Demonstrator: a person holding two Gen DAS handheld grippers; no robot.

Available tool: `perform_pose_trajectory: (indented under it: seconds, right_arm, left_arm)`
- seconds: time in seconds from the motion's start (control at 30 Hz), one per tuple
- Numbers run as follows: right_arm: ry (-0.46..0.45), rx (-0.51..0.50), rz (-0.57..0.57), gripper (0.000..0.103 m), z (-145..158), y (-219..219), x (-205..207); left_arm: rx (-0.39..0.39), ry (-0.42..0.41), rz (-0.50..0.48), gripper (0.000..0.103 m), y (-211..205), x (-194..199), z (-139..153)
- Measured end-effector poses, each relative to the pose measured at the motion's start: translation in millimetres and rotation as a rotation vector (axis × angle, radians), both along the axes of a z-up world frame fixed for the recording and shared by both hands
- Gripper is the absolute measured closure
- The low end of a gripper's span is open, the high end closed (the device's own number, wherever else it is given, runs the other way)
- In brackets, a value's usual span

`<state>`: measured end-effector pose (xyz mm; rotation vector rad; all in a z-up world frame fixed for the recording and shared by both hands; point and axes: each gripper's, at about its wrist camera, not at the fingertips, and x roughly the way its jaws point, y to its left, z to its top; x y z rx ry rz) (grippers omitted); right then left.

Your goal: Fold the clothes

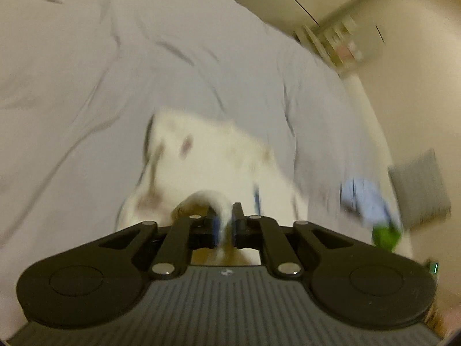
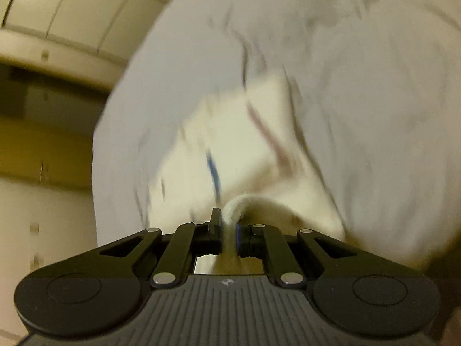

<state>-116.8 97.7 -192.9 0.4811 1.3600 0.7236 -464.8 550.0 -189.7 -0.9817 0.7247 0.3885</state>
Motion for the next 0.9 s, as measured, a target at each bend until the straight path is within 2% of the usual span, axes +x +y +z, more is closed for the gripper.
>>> perform_pose_trajectory:
  seconds: [0.03, 0.07, 0.13, 0.2, 0.23, 0.43, 0.53, 0.63, 0.77, 0.9]
  right_arm:
    - [-0.019, 0.01, -0.043, 0.083, 0, 12, 19]
    - [-0.029, 0.011, -0.091, 0.067, -3, 22, 34]
    - [-0.056, 0.008, -0.164, 0.045, -6, 37, 57]
    - [-0.112, -0.033, -0.171, 0.045, -6, 45, 68]
    - [-0.126, -0.067, -0.162, 0.045, -9, 46, 69]
    - [-0.098, -0.247, -0.072, 0.045, -54, 50, 55]
    - [-0.097, -0.31, 0.0, 0.045, -70, 62, 52]
    - [-0.118, -0.333, 0.069, 0.046, -75, 75, 53]
    - [-0.169, -0.357, 0.157, 0.046, -88, 104, 69]
    - [-0.21, -0.392, 0.246, 0.048, -107, 128, 82]
  left_arm:
    - [-0.01, 0.015, 0.029, 0.089, 15, 16, -5]
    - [-0.02, 0.031, 0.058, 0.082, 30, 33, -11]
    - [-0.032, 0.064, 0.106, 0.075, 58, 63, -21]
    - [0.008, 0.116, 0.083, 0.067, 70, 74, -29]
    - [0.022, 0.142, 0.071, 0.067, 72, 77, -34]
    - [0.03, 0.239, -0.046, 0.067, 75, 91, -71]
    - [0.077, 0.266, -0.134, 0.067, 63, 109, -79]
    - [0.163, 0.296, -0.219, 0.061, 52, 130, -84]
    - [0.279, 0.377, -0.303, 0.061, 44, 158, -99]
    - [0.303, 0.424, -0.387, 0.07, 38, 174, -117]
